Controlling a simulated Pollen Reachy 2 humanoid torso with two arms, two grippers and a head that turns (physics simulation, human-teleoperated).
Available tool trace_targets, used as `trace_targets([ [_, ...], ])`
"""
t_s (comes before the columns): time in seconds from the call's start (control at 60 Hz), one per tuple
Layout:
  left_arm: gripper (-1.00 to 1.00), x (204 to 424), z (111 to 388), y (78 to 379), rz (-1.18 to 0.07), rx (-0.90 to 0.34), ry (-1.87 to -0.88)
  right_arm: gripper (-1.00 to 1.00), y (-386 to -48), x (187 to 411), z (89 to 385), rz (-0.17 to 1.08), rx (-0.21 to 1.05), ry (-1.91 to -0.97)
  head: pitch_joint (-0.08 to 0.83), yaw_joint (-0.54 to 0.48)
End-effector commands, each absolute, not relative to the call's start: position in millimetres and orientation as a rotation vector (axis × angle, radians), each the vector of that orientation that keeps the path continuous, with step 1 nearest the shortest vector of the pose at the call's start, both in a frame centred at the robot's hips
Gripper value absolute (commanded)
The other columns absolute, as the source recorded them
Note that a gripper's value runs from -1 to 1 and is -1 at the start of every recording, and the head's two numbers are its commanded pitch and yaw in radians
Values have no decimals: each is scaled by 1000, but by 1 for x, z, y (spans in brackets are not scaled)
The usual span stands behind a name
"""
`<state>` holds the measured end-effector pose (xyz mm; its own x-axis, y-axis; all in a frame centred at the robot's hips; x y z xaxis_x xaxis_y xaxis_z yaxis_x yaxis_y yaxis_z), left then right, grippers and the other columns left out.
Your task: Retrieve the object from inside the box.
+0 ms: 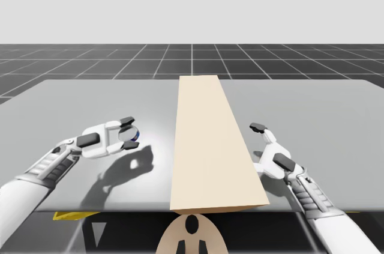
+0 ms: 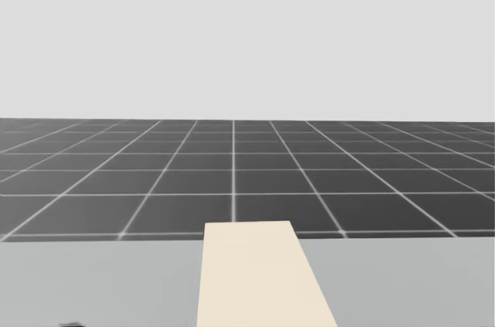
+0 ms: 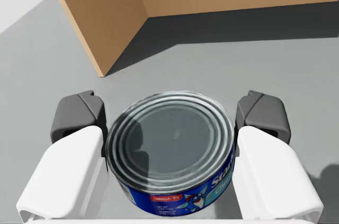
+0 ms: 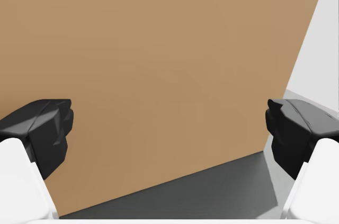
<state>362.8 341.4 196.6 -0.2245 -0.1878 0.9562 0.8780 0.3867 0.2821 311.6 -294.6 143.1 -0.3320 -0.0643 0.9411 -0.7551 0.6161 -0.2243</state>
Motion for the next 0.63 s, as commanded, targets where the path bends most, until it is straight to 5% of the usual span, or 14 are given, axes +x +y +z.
trace_targets([
  [0.017, 1000, 362, 225, 367, -1100, -870, -1669, -1000, -296, 312, 144, 809, 731, -1881, 34, -39],
  [0.25, 1000, 366, 279, 389, -1071, -736, -1788, -1000, -300, 313, 143, 804, 726, -1882, 32, -41],
  [0.633, 1000, 375, 354, 383, -1086, -582, -1889, -1000, -301, 315, 142, 802, 697, -1879, 29, -48],
])
